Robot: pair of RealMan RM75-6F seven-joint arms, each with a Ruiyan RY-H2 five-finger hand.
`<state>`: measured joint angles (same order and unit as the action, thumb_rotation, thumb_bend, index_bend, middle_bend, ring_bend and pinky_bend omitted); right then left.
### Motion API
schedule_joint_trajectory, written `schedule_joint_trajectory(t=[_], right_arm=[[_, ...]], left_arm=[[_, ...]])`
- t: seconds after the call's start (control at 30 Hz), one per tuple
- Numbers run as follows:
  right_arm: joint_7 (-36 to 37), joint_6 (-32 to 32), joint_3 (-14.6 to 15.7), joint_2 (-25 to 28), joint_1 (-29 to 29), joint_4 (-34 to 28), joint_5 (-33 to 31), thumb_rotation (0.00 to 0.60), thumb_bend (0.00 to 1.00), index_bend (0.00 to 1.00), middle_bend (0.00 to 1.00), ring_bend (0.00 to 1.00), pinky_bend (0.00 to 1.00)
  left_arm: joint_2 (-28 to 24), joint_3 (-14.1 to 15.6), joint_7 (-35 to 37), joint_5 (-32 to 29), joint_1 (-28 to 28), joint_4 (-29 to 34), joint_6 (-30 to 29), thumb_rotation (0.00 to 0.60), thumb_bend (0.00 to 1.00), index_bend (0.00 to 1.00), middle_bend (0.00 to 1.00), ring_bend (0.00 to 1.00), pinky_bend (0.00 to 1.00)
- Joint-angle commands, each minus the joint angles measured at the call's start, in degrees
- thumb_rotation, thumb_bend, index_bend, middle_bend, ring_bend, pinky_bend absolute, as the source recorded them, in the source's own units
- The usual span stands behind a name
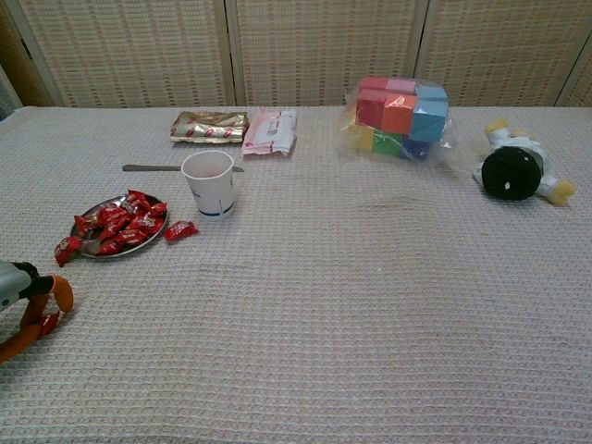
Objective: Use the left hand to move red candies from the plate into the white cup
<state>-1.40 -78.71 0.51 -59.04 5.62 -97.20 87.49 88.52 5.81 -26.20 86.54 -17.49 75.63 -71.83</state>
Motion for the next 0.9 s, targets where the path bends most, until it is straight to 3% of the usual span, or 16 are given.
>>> schedule_joint_trajectory(t=[0.03,0.43,0.67,0.8,0.9], right_arm=[[0.02,0.01,0.02,0.01,0.00,0.01,0.04,0.600,0.05,0.00,0.00,0.00,0.00],[0.09,0.07,0.00,0.04,0.00,0.02,-0.01,0.600,0.05,0.00,0.00,0.00,0.00],[-0.23,0.17,0.07,-0.03,0.03,-0.09,0.04,0.600,0.05,0.00,0.00,0.00,0.00],[-0.29,0.14,0.10,-0.04,0.01,-0.13,0.11,0.600,0.05,0.00,0.00,0.00,0.00],[-0.23,0.10,0.12,0.01,0.00,-0.12,0.17,0.600,0.05,0.00,0.00,0.00,0.00]], left_arm=[[-0.23,0.17,-0.81,-0.04,0.18,0.43,0.41,0.600,0.43,0.35,0.28,0.28,0.98],[-0.97,0.79,-2.58,0.67,1.09,1.94,0.35,0.600,0.43,0.32,0.21,0.25,0.98],[-1.02,1.12,-2.94,1.22,2.17,1.65,-0.59,0.600,0.43,0.13,0.19,0.25,0.98],[-0.12,0.76,-2.91,1.62,2.49,0.52,-1.11,0.600,0.43,0.18,0.23,0.30,0.98],[1.11,0.23,-1.82,2.35,2.71,-1.21,-2.24,0.600,0.43,0.31,0.35,0.39,0.99]])
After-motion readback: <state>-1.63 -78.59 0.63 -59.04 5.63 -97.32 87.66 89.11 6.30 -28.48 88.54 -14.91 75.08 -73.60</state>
